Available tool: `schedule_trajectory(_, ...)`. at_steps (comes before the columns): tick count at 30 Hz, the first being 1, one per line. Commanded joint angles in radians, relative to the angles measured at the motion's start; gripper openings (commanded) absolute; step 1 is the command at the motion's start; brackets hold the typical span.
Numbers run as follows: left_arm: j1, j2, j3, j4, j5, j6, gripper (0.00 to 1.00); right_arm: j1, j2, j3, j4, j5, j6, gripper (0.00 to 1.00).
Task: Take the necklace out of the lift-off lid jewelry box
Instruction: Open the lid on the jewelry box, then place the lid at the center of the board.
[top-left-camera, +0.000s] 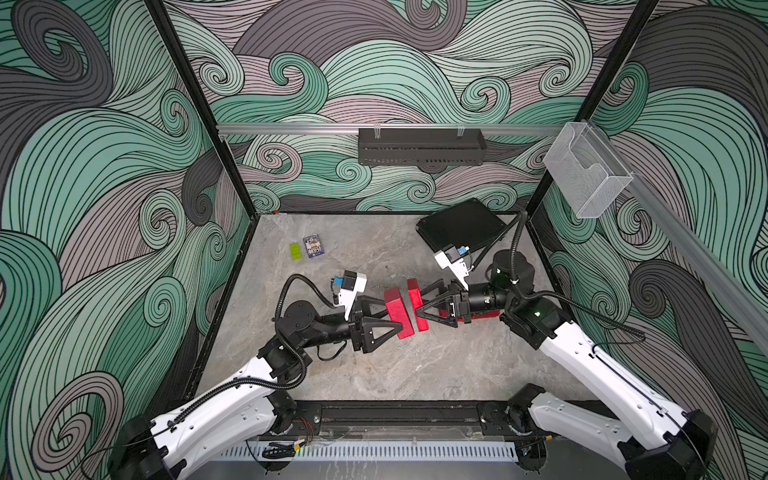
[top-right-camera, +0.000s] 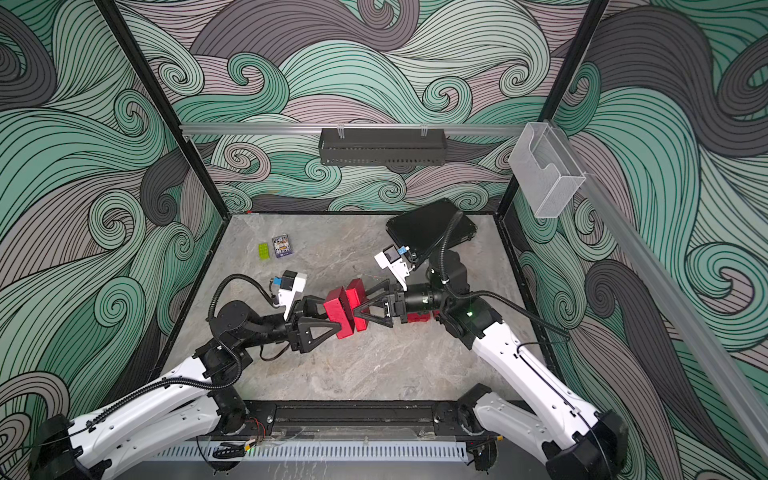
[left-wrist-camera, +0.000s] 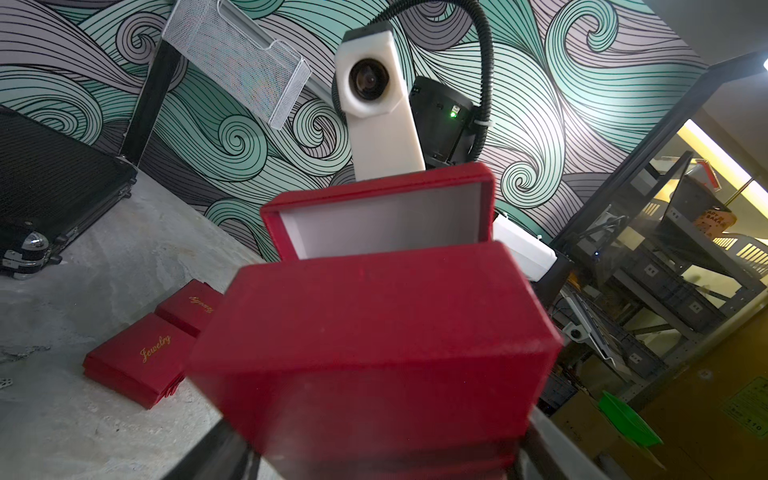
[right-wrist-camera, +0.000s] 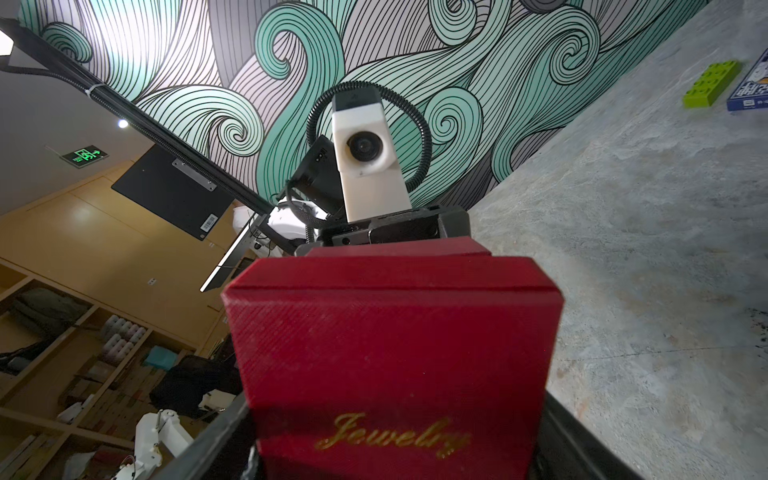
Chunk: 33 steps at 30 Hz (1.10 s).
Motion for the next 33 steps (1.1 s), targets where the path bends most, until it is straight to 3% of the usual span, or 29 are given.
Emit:
schedule_trajectory(1,0.001,-0.029,0.030,-0.046,-0.032,0.048,0.60,-0.016,-0.032,0.005,-0.149,0.089,-0.080,0.77)
schedule_trajectory(6,0.003,-0.075,0.027,-0.126,-0.062,0.089,0.60,-0.016,0.007,0.040,-0.487,0.461,-0.215,0.76)
schedule_trajectory(9,0.004,-0.085,0.032,-0.156,-0.067,0.105,0.60,-0.003,0.092,-0.006,-0.539,0.610,-0.194,0.73)
schedule_trajectory(13,0.006,-0.082,0.035,-0.169,-0.072,0.111,0.60,0.115,0.238,-0.058,-0.552,0.869,-0.143,0.74)
schedule_trajectory(18,0.007,-0.072,0.039,-0.176,-0.076,0.113,0.60,0.168,0.410,-0.092,-0.473,0.943,-0.069,0.76)
schedule_trajectory(23,0.009,-0.073,0.042,-0.195,-0.072,0.117,0.60,0.171,0.521,-0.058,-0.511,1.057,-0.071,0.83)
schedule_trajectory(28,0.010,-0.076,0.036,-0.203,-0.078,0.123,0.60,0.171,0.548,-0.030,-0.528,1.040,-0.101,0.91)
schedule_trajectory(33,0.017,-0.067,0.047,-0.203,-0.055,0.119,0.60,0.169,0.475,-0.008,-0.561,0.996,-0.152,0.98)
